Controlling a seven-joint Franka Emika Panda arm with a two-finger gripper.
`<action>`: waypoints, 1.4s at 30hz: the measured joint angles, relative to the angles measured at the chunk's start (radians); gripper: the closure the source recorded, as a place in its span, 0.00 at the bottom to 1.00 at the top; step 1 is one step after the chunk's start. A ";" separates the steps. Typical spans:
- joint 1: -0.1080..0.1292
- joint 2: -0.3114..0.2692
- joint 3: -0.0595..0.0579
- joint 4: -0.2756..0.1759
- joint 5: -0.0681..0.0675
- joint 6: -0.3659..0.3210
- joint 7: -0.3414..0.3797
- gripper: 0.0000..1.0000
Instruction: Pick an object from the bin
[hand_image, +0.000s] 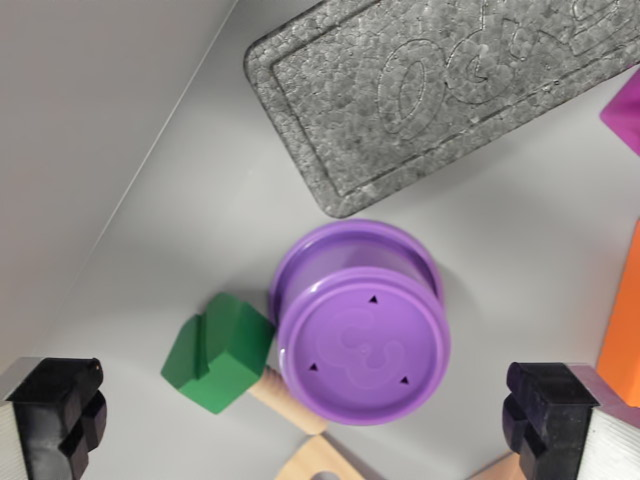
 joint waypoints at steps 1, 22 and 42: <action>0.000 0.000 0.000 0.000 0.000 0.000 0.000 1.00; -0.001 -0.002 0.000 0.004 0.000 0.001 0.000 1.00; -0.001 -0.002 0.000 0.004 0.000 0.001 0.000 1.00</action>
